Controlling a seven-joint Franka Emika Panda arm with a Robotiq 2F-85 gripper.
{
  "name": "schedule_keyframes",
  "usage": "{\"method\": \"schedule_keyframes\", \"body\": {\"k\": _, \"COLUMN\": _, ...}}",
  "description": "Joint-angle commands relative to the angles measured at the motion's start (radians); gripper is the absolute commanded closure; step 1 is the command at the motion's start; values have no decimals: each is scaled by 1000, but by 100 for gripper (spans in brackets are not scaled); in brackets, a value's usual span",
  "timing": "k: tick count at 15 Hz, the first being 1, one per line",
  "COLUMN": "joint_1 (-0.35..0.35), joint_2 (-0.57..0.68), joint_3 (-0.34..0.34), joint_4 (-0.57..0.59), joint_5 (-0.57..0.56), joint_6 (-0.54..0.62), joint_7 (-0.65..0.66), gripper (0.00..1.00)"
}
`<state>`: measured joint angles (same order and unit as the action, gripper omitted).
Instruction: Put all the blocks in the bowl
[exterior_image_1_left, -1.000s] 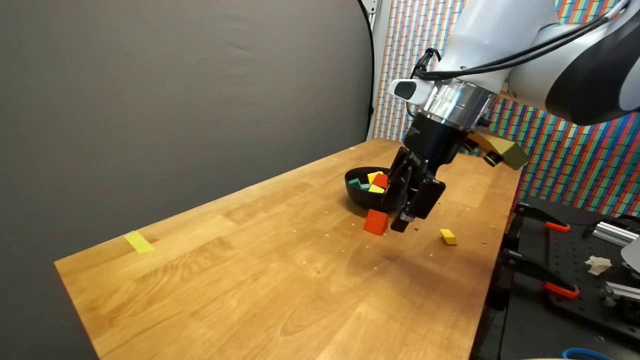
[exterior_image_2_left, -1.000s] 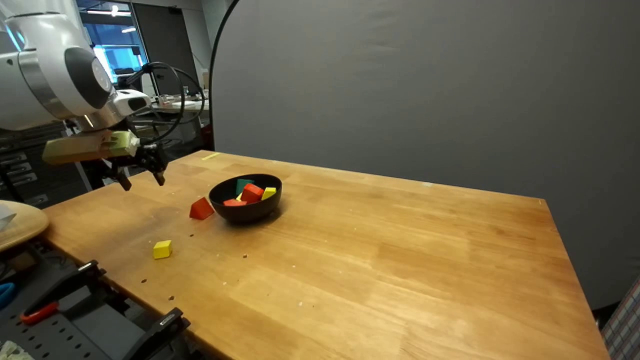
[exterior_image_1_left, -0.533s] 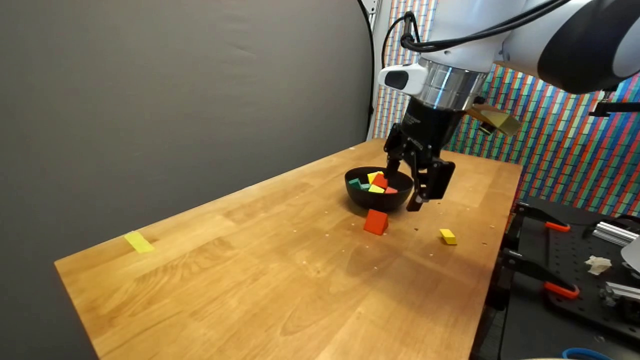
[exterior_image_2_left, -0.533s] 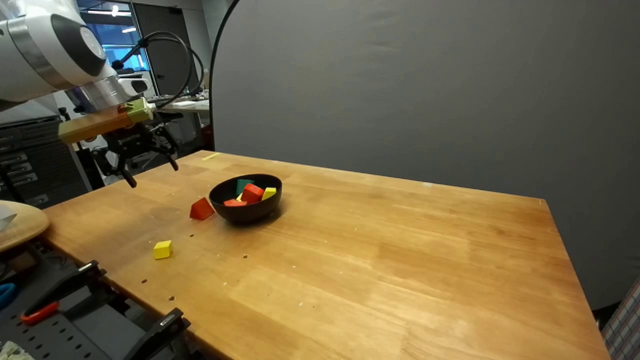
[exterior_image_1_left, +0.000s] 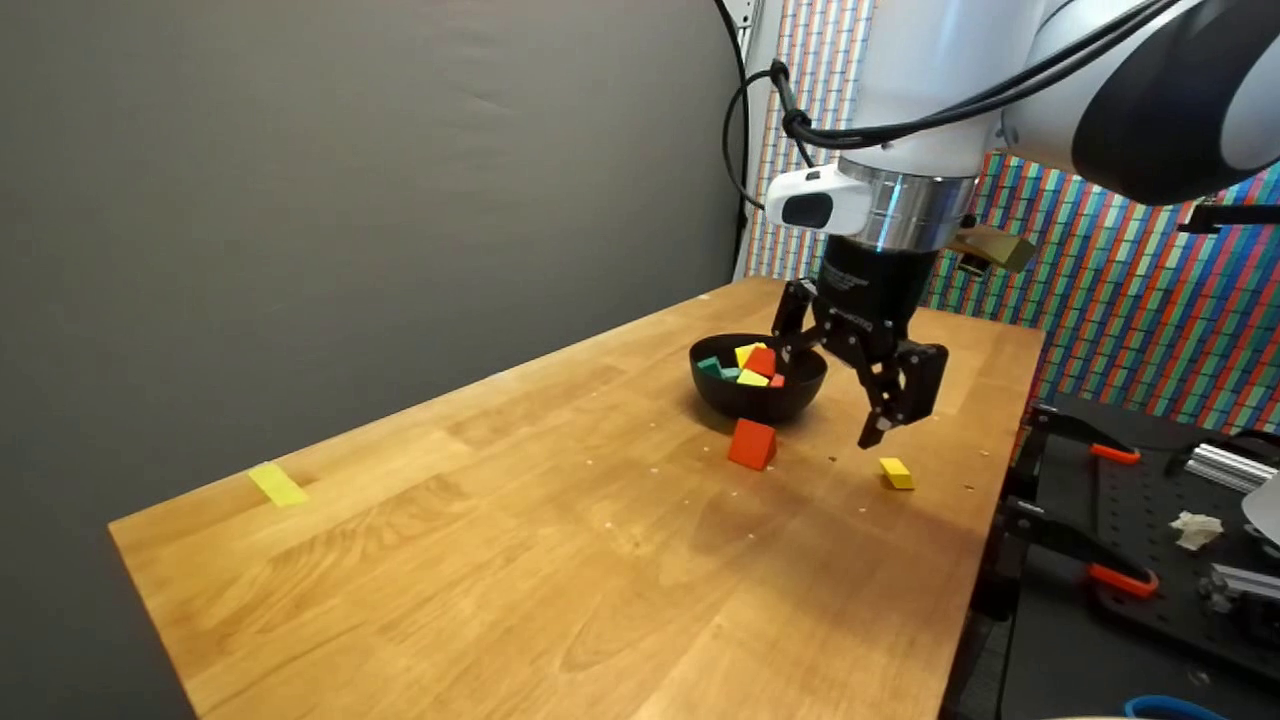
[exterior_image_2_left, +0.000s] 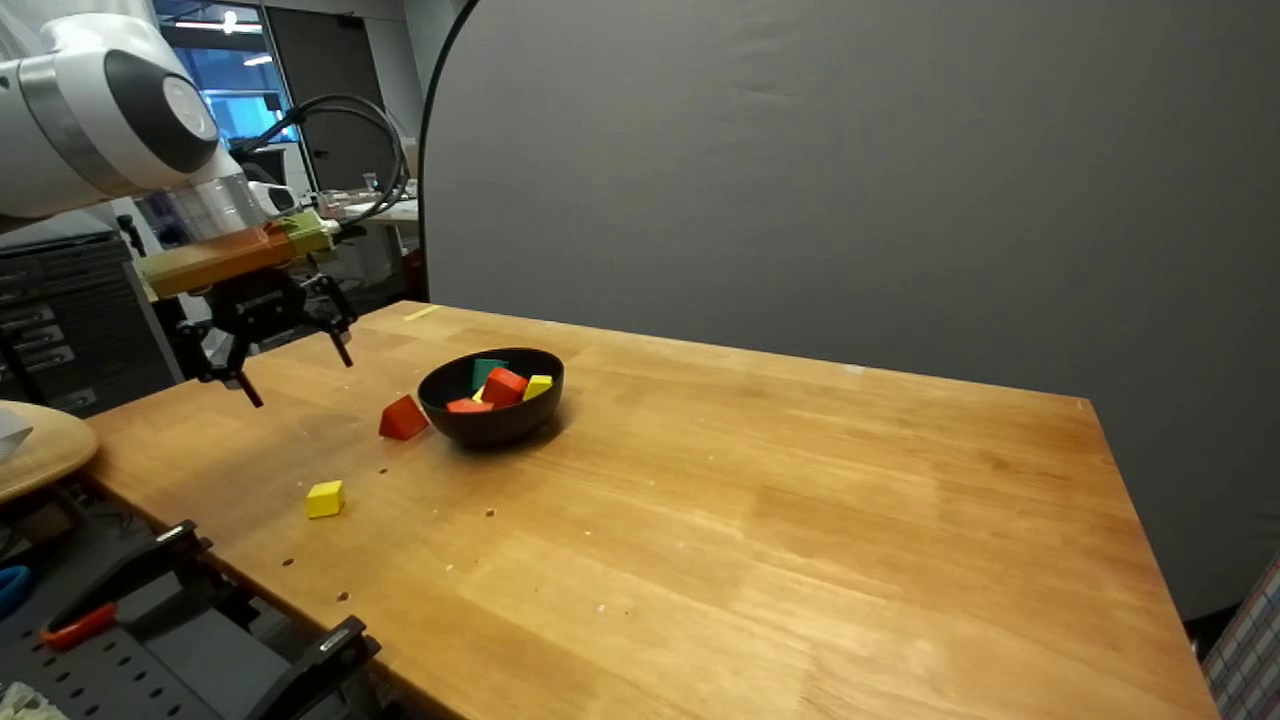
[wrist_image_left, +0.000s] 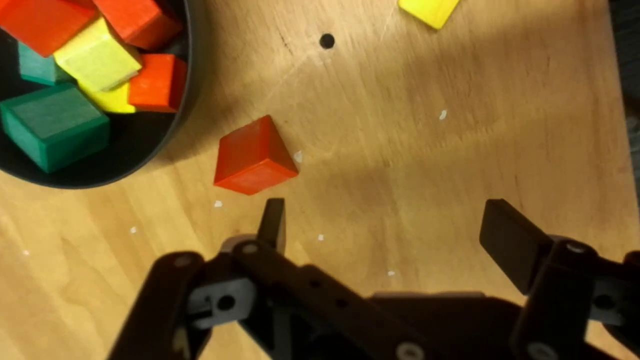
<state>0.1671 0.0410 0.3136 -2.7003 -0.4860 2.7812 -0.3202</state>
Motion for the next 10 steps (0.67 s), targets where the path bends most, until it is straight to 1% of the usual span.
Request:
{"method": "schedule_keyframes", "body": {"k": 1, "joint_1": 48, "joint_2": 2, "joint_3": 8, "joint_4": 28, "joint_5": 46, "joint_6": -136, "joint_7": -168, "gripper": 0}}
{"method": "schedule_keyframes", "body": {"k": 2, "joint_1": 53, "joint_2": 1, "joint_3": 11, "joint_4": 29, "joint_5": 39, "joint_6": -148, "joint_7": -216, "gripper": 0}}
{"method": "schedule_keyframes", "body": {"k": 3, "joint_1": 64, "joint_2": -2, "joint_3": -4, "joint_4": 47, "joint_5": -73, "joint_6": -162, "joint_7": -170, "gripper": 0}}
{"method": "schedule_keyframes", "body": {"k": 4, "joint_1": 59, "joint_2": 8, "joint_3": -10, "joint_4": 18, "joint_5": -7, "joint_6": -118, "joint_7": -151, "gripper": 0}}
{"method": "schedule_keyframes", "body": {"k": 5, "joint_1": 66, "joint_2": 8, "joint_3": -9, "joint_4": 26, "joint_5": -34, "joint_6": -130, "joint_7": -151, "gripper": 0}}
{"method": "schedule_keyframes", "body": {"k": 7, "joint_1": 70, "joint_2": 8, "joint_3": -8, "joint_4": 35, "joint_5": -52, "joint_6": -139, "joint_7": -153, "gripper": 0}}
{"method": "schedule_keyframes", "body": {"k": 10, "joint_1": 46, "joint_2": 57, "joint_3": -51, "joint_4": 47, "joint_5": -128, "joint_6": -29, "joint_7": -129, "gripper": 0}}
